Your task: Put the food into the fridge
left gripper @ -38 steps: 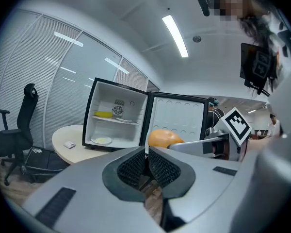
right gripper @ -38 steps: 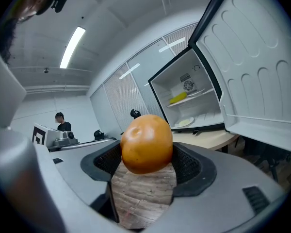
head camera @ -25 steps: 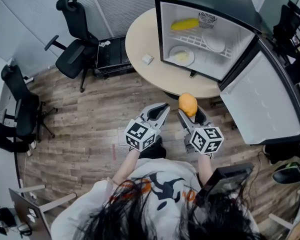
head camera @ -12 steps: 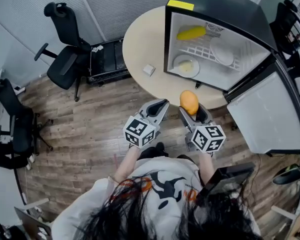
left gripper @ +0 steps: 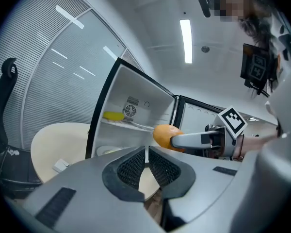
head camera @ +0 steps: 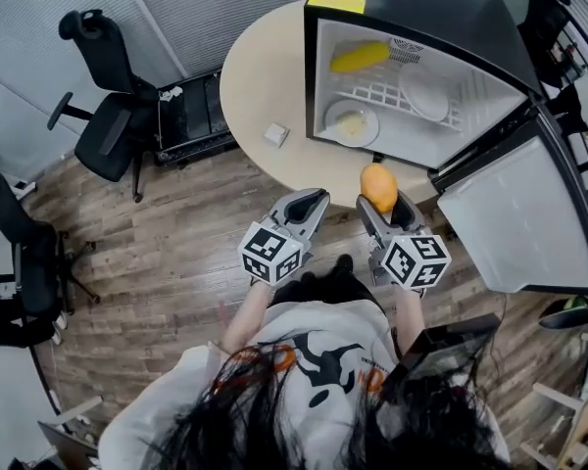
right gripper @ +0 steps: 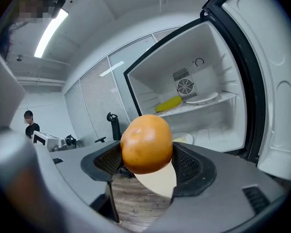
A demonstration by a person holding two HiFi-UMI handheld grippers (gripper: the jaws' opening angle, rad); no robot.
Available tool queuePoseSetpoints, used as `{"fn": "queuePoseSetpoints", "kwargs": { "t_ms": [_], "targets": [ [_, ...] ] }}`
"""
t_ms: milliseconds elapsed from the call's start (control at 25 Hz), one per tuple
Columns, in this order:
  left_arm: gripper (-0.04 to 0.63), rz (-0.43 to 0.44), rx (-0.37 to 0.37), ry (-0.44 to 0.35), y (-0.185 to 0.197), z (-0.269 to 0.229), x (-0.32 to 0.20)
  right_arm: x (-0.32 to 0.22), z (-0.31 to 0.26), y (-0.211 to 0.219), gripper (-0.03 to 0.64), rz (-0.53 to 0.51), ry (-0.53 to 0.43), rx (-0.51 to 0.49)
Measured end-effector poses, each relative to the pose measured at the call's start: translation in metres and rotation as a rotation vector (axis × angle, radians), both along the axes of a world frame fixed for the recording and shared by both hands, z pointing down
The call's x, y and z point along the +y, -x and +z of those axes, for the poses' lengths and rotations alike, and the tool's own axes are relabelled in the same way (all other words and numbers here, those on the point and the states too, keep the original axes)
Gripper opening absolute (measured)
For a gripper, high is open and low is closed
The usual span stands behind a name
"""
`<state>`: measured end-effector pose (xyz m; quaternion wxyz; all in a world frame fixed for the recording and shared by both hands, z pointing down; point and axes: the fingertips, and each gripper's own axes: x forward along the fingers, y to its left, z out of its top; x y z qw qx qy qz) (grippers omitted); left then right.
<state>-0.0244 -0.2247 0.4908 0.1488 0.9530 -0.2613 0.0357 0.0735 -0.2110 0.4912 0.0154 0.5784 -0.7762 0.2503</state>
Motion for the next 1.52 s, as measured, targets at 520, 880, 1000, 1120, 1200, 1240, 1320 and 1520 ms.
{"fn": "queuePoseSetpoints", "kwargs": {
  "t_ms": [520,880,1000,1120,1200,1240,1320,1520],
  "targets": [
    [0.02,-0.005,-0.006,-0.045,-0.044,-0.018,-0.049,-0.062,-0.023,-0.071,0.335,0.035,-0.033,0.057],
    [0.02,0.047,-0.02,-0.05,-0.085,-0.016,-0.065,-0.098,-0.037,-0.123,0.336,0.107,-0.029,0.127],
    [0.02,0.058,-0.028,-0.051,-0.092,-0.014,-0.069,-0.117,-0.046,-0.134,0.336,0.123,-0.048,0.147],
    [0.02,0.062,-0.031,-0.05,-0.096,-0.013,-0.073,-0.138,-0.054,-0.143,0.336,0.138,-0.061,0.182],
    [0.02,0.062,-0.031,-0.048,-0.098,-0.013,-0.075,-0.151,-0.059,-0.148,0.336,0.141,-0.066,0.203],
    [0.02,0.062,-0.03,-0.048,-0.099,-0.013,-0.076,-0.158,-0.061,-0.151,0.336,0.14,-0.067,0.216],
    [0.02,0.059,-0.03,-0.048,-0.099,-0.013,-0.078,-0.17,-0.062,-0.156,0.336,0.133,-0.063,0.245],
    [0.02,0.047,-0.035,-0.045,-0.097,-0.011,-0.084,-0.197,-0.055,-0.169,0.336,0.137,-0.032,0.277]
  ]
}}
